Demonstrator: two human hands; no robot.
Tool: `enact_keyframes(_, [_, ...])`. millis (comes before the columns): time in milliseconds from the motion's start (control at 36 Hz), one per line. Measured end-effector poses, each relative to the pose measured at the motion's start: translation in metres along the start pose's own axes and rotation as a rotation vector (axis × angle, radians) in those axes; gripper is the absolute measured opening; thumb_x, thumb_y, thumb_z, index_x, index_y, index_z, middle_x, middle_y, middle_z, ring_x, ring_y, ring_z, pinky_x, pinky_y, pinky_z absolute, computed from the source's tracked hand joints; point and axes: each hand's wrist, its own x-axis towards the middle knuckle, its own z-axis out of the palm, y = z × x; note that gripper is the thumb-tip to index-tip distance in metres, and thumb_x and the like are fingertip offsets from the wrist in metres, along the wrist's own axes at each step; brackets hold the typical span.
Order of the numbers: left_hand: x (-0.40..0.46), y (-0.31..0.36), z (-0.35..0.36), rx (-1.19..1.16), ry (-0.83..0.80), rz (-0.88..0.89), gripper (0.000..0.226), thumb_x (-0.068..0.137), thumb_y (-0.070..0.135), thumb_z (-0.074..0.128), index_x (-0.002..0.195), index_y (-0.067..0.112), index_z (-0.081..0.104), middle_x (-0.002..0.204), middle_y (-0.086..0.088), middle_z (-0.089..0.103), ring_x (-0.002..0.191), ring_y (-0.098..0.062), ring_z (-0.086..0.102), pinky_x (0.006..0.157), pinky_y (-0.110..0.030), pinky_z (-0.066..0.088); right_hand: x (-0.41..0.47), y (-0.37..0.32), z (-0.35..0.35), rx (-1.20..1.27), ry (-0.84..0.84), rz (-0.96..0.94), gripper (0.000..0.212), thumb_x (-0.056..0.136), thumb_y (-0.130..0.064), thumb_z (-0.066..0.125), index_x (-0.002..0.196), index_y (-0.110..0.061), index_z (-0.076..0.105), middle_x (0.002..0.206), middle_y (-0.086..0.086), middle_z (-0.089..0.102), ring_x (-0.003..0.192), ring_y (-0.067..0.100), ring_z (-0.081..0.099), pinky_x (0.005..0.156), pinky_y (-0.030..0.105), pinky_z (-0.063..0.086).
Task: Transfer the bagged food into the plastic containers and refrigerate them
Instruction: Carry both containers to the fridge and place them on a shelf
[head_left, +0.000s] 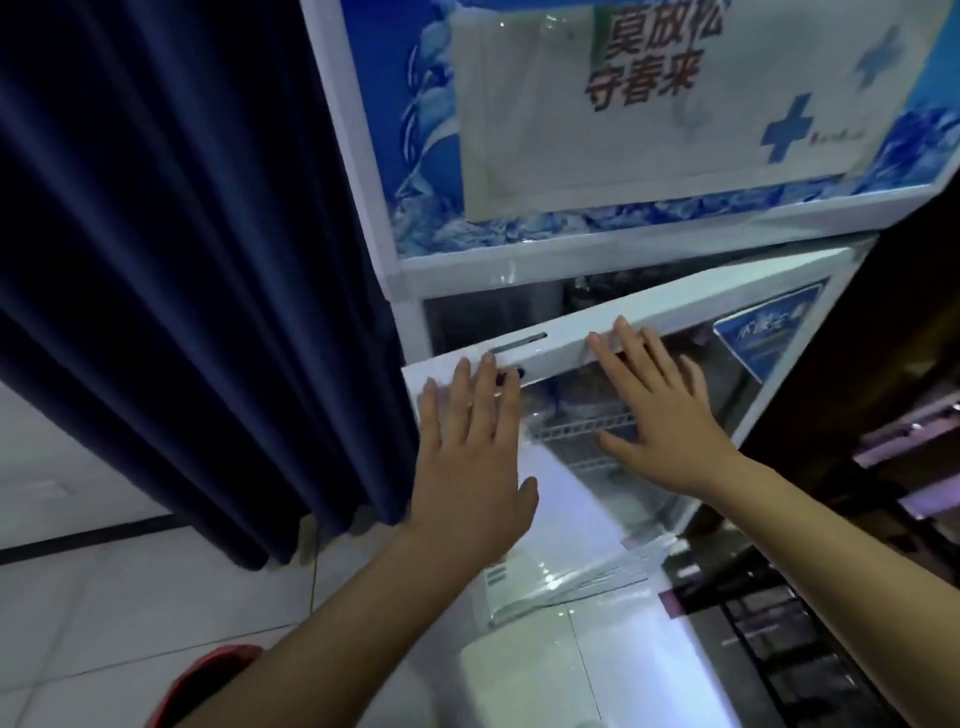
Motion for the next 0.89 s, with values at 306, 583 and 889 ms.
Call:
enact_keyframes(306, [0.078,-0.026,0.076,0.047,-0.013,-0.293,0.101,0.089,0.050,0.047,0.152,0.023,-0.028,0.153,-0.005,-0.045,0.137,-0.036,-0.046,0.118,-0.062,-0.008,0.060,0.060,0.011,-0.290,-0.074,-0.101,0.100,0.088,-0.058,0.052,0.156,-0.031,-0.017,0.164,-0.005,-0.025,0.150,0.021,-0.023,0.117,0.065,-0.003])
enact_keyframes(583, [0.082,-0.029,0.086,0.140,0.017,-0.281,0.100,0.086,0.047,0.066,0.161,0.019,0.004,0.166,-0.011,-0.013,0.150,-0.043,-0.013,0.118,-0.066,0.013,0.065,0.081,0.013,-0.348,-0.106,-0.219,0.099,0.085,-0.063,0.048,0.156,-0.034,-0.016,0.163,-0.003,-0.027,0.148,0.022,-0.029,0.116,0.066,0.001])
enact_keyframes(889, [0.053,-0.011,0.059,-0.070,0.062,-0.314,0.097,0.094,0.045,0.056,0.155,0.036,-0.019,0.164,0.006,-0.024,0.152,-0.030,-0.019,0.124,-0.052,-0.002,0.057,0.054,0.008,-0.055,-0.216,-0.264,0.079,0.091,-0.069,0.037,0.151,-0.052,-0.012,0.166,-0.009,-0.012,0.149,0.022,-0.027,0.118,0.060,-0.008])
